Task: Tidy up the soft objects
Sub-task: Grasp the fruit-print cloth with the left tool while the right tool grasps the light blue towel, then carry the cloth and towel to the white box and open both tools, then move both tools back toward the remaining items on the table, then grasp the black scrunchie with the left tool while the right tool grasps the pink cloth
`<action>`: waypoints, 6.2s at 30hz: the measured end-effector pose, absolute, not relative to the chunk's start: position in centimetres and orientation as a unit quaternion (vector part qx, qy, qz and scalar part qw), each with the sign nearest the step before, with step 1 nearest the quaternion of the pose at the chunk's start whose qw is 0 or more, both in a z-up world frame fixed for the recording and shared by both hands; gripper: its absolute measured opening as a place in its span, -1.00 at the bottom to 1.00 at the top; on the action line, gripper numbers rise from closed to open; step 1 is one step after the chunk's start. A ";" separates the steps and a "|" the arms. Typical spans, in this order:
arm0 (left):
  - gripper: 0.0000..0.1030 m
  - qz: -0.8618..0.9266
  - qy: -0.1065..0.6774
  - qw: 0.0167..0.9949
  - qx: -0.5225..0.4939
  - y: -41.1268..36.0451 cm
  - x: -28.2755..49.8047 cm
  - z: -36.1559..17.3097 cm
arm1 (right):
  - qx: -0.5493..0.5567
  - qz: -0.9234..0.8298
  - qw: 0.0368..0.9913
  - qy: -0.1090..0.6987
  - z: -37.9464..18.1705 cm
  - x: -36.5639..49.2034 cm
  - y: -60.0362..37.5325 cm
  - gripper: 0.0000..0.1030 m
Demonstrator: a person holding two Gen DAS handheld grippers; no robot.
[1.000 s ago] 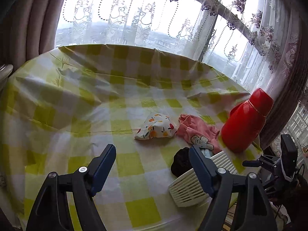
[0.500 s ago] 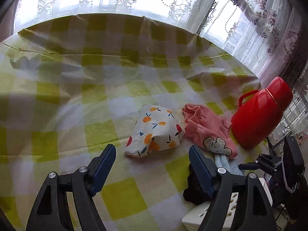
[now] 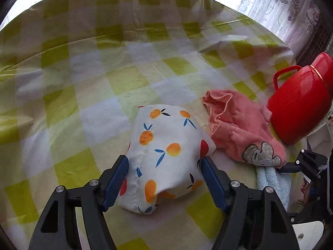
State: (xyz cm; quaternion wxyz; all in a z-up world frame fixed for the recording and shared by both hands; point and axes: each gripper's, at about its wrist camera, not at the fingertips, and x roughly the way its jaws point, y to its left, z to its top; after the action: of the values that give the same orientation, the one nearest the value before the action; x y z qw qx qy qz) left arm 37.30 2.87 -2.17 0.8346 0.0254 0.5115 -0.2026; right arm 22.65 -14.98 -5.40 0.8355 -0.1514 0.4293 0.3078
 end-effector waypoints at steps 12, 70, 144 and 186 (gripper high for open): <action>-0.66 -0.192 0.487 0.852 0.008 3.9 35.2 -0.6 | -0.126 0.314 0.839 0.427 -4.7 21.8 -15.3 -0.49; -0.67 -0.257 0.339 0.905 0.010 -17.3 12.2 12.8 | 0.009 -0.004 0.922 0.387 5.0 7.0 -44.7 -0.50; 0.17 -0.145 0.438 0.886 -0.055 3.7 23.2 13.7 | -0.109 0.180 0.913 0.350 6.3 14.4 -24.9 0.41; -0.82 -0.143 0.533 0.833 -0.035 6.2 33.8 -1.4 | -0.153 0.228 0.865 0.421 -5.4 31.1 -14.1 0.46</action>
State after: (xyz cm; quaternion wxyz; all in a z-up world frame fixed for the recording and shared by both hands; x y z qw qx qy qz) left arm 33.78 6.17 -1.35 0.8334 -0.0353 0.5325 -0.1434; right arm 31.13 -14.12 -5.38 0.8646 -0.1533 0.4207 0.2280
